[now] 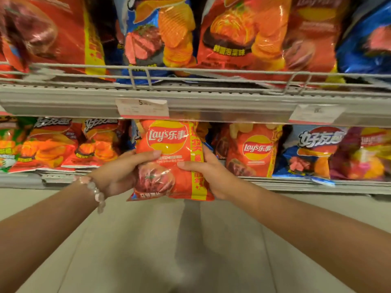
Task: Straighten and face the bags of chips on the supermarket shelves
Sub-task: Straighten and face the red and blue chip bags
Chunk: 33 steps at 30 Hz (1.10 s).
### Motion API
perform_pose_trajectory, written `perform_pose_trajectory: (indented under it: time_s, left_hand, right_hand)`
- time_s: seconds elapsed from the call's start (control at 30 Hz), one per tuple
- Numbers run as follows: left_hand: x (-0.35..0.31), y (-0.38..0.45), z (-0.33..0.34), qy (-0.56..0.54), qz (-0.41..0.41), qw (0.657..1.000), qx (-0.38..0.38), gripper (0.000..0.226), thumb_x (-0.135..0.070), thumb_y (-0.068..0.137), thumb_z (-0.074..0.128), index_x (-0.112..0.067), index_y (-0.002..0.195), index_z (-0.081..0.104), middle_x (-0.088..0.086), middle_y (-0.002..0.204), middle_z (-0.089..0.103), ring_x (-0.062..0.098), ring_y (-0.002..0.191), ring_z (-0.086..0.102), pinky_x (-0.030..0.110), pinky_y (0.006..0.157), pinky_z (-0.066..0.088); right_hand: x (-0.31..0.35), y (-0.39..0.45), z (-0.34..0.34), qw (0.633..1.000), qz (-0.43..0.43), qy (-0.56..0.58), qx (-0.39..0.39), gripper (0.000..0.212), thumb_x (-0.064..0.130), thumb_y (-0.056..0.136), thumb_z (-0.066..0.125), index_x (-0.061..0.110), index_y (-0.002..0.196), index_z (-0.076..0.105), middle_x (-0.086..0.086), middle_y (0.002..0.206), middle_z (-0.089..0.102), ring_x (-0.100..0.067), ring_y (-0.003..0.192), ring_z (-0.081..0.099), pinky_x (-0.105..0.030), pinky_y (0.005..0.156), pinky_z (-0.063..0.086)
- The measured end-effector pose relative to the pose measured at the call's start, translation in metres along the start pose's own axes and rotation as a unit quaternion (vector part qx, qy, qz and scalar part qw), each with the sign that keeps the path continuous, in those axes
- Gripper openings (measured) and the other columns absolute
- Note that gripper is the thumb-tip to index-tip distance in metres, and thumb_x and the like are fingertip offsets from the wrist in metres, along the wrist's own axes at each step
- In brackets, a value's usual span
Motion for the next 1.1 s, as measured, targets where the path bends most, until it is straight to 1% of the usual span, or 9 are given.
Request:
perform_pose_trajectory:
  time_s: [0.1,0.27,0.4,0.5,0.57,0.7,0.77,0.9,1.1]
  left_hand:
    - [0.003,0.006,0.018,-0.027,0.005,0.999,-0.031,0.059,-0.023,0.065,0.075,-0.007,0.12,0.061,0.015,0.11,0.071,0.027,0.089,0.072,0.035,0.065,0.059]
    - [0.006,0.019,0.043,-0.019,0.026,0.999,-0.035,0.056,-0.016,0.069,0.069,-0.008,0.123,0.059,0.015,0.112,0.07,0.028,0.094,0.07,0.036,0.068,0.06]
    - [0.008,0.026,0.046,-0.022,0.036,0.998,-0.05,0.054,-0.015,0.069,0.069,-0.008,0.122,0.061,0.015,0.11,0.071,0.028,0.092,0.071,0.039,0.068,0.06]
    - [0.01,0.033,0.047,-0.032,0.028,0.997,-0.06,0.05,-0.016,0.068,0.07,-0.011,0.118,0.064,0.013,0.107,0.072,0.026,0.089,0.072,0.039,0.063,0.06]
    - [0.012,0.039,0.046,-0.038,0.03,0.997,-0.063,0.048,-0.016,0.067,0.07,-0.012,0.115,0.065,0.012,0.104,0.073,0.025,0.086,0.072,0.038,0.062,0.06]
    - [0.014,0.051,0.046,-0.034,0.048,0.996,-0.06,0.052,-0.016,0.067,0.071,-0.01,0.119,0.064,0.012,0.105,0.073,0.026,0.088,0.072,0.039,0.067,0.06]
    - [0.015,0.052,0.046,-0.027,0.05,0.997,-0.061,0.053,-0.017,0.066,0.073,-0.012,0.118,0.064,0.01,0.103,0.073,0.025,0.088,0.072,0.037,0.065,0.06]
    - [0.009,0.052,0.043,-0.017,0.063,0.996,-0.057,0.048,-0.017,0.063,0.074,-0.014,0.11,0.067,0.01,0.1,0.074,0.025,0.085,0.073,0.034,0.062,0.059]
    - [0.005,0.046,0.028,-0.017,0.071,0.996,-0.059,0.058,-0.018,0.063,0.074,-0.012,0.12,0.063,0.01,0.106,0.073,0.026,0.092,0.071,0.036,0.066,0.059]
  right_hand:
    - [0.008,-0.008,-0.021,1.0,-0.006,-0.019,-0.008,0.068,0.003,0.076,0.074,0.025,0.133,0.044,-0.009,0.12,0.065,-0.029,0.107,0.064,-0.052,0.093,0.05]
    - [0.014,-0.016,-0.055,0.996,-0.045,-0.073,-0.016,0.068,0.013,0.075,0.078,0.032,0.13,0.044,0.007,0.11,0.067,-0.007,0.093,0.068,-0.027,0.074,0.057]
    - [0.028,-0.039,-0.085,0.974,-0.106,-0.183,-0.087,0.099,0.041,0.065,0.078,0.027,0.147,0.025,0.009,0.133,0.048,-0.008,0.12,0.051,-0.028,0.098,0.048]
    - [0.059,-0.085,-0.137,0.892,-0.237,-0.274,-0.27,0.077,0.025,0.078,0.076,0.013,0.143,0.036,0.003,0.134,0.047,-0.009,0.125,0.045,-0.024,0.105,0.04]
    - [0.078,-0.116,-0.171,0.8,-0.293,-0.354,-0.386,0.064,0.012,0.08,0.074,0.005,0.136,0.044,-0.01,0.135,0.049,-0.024,0.127,0.045,-0.042,0.107,0.037]
    - [0.089,-0.136,-0.235,0.696,-0.225,-0.431,-0.529,0.081,0.022,0.074,0.078,0.002,0.141,0.037,-0.02,0.146,0.037,-0.036,0.137,0.033,-0.049,0.109,0.029]
    - [0.082,-0.138,-0.269,0.695,-0.153,-0.411,-0.571,0.099,0.031,0.069,0.082,0.005,0.146,0.026,-0.018,0.151,0.029,-0.033,0.139,0.029,-0.047,0.111,0.027]
    - [0.052,-0.123,-0.315,0.788,-0.082,-0.29,-0.536,0.119,0.033,0.063,0.087,0.012,0.151,0.011,-0.009,0.141,0.048,-0.026,0.13,0.046,-0.042,0.107,0.037]
    - [0.046,-0.122,-0.33,0.785,-0.108,-0.292,-0.536,0.059,0.024,0.074,0.08,0.013,0.125,0.052,-0.005,0.111,0.066,-0.027,0.104,0.063,-0.029,0.084,0.042]
Point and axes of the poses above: each hand's wrist, its own y-axis towards the middle knuckle, its own z-axis out of the palm, x = y × z, the point moved 10 cm from there along y, towards the middle knuckle
